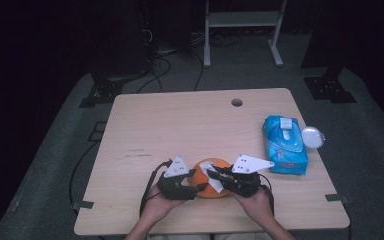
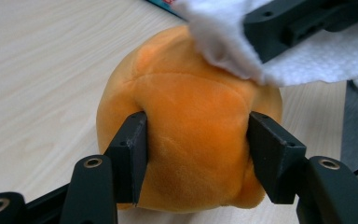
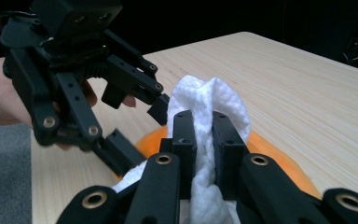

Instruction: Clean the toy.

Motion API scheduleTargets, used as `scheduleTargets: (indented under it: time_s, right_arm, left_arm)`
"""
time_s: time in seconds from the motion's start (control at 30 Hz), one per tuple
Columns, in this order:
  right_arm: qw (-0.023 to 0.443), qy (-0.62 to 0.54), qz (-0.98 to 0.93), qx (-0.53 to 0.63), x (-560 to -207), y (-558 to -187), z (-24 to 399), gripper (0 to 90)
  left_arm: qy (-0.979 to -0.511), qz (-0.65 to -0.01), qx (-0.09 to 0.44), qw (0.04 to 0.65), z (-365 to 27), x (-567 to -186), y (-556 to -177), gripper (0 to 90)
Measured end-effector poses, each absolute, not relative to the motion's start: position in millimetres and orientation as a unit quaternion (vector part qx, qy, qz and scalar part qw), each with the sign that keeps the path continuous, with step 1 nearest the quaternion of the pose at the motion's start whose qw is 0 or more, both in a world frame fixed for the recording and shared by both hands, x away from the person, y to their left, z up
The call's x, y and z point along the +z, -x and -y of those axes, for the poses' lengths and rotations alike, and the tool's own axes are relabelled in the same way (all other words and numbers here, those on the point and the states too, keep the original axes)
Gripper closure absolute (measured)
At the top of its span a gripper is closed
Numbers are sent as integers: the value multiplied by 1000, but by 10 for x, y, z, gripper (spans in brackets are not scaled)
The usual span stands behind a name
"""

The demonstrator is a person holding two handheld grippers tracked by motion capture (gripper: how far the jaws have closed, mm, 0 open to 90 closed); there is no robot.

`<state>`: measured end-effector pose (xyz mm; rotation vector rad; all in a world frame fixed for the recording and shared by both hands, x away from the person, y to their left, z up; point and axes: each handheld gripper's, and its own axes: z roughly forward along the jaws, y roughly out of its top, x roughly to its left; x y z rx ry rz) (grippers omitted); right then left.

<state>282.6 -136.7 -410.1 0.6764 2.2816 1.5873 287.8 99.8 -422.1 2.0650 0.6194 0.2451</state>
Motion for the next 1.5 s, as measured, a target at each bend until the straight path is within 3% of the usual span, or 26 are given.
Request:
scheduleTargets:
  time_s: [0.07, 0.17, 0.23, 0.27, 0.3, 0.43, 0.53, 0.67, 0.73, 0.77, 0.8, 0.83, 0.9, 0.97, 1.13, 1.23, 1.4, 1.5]
  right_arm:
    - [134, -252, -788, 546, -4140, -2876, 1416, 811]
    - [134, -269, -784, 543, -4184, -2927, 1490, 812]
    - [137, -270, -784, 541, -4175, -2932, 1496, 812]
    - [139, -269, -786, 539, -4172, -2928, 1490, 812]
    - [138, -270, -786, 539, -4170, -2922, 1481, 812]
    - [151, -250, -788, 543, -4106, -2825, 1405, 811]
    - [154, -226, -792, 546, -4029, -2771, 1333, 812]
    - [154, -239, -793, 539, -4033, -2830, 1413, 813]
    - [151, -249, -793, 536, -4052, -2844, 1443, 814]
    - [155, -254, -794, 530, -4077, -2857, 1471, 814]
    - [154, -261, -794, 527, -4102, -2870, 1499, 814]
    - [137, -274, -787, 535, -4129, -2897, 1554, 814]
    - [142, -273, -790, 530, -4110, -2894, 1543, 814]
    - [145, -267, -792, 529, -4096, -2879, 1505, 814]
    - [130, -238, -799, 536, -4002, -2794, 1333, 813]
    - [140, -223, -804, 533, -3980, -2767, 1273, 814]
    - [155, -257, -791, 533, -3947, -2857, 1489, 814]
    - [144, -287, -787, 527, -4043, -2898, 1683, 814]
  left_arm:
    - [-831, -266, 93, 480, -1040, -4230, -2891, 360]
    - [-814, -315, 65, 483, -1084, -4243, -2945, 171]
    - [-809, -331, 44, 484, -1093, -4271, -2975, 143]
    - [-800, -353, -14, 485, -1111, -4352, -3034, 160]
    - [-798, -353, -19, 488, -1112, -4375, -3037, 216]
    - [-815, -309, 38, 490, -1071, -4287, -2971, 421]
    - [-839, -256, 89, 471, -973, -4203, -2874, 484]
    - [-836, -250, 95, 479, -956, -4210, -2859, 433]
    - [-829, -265, 85, 486, -973, -4230, -2882, 286]
    - [-821, -281, 72, 492, -993, -4249, -2909, 286]
    - [-815, -302, 57, 492, -1008, -4269, -2944, 208]
    - [-799, -332, 3, 501, -1038, -4334, -3020, 144]
    - [-794, -339, -29, 504, -1043, -4394, -3053, 196]
    - [-795, -337, -31, 504, -1050, -4397, -3059, 336]
    - [-825, -275, 67, 489, -933, -4263, -2905, 437]
    - [-839, -242, 110, 475, -854, -4211, -2800, 443]
    - [-847, -213, 127, 470, -804, -4191, -2733, 421]
    - [-834, -246, 86, 486, -822, -4230, -2809, 238]
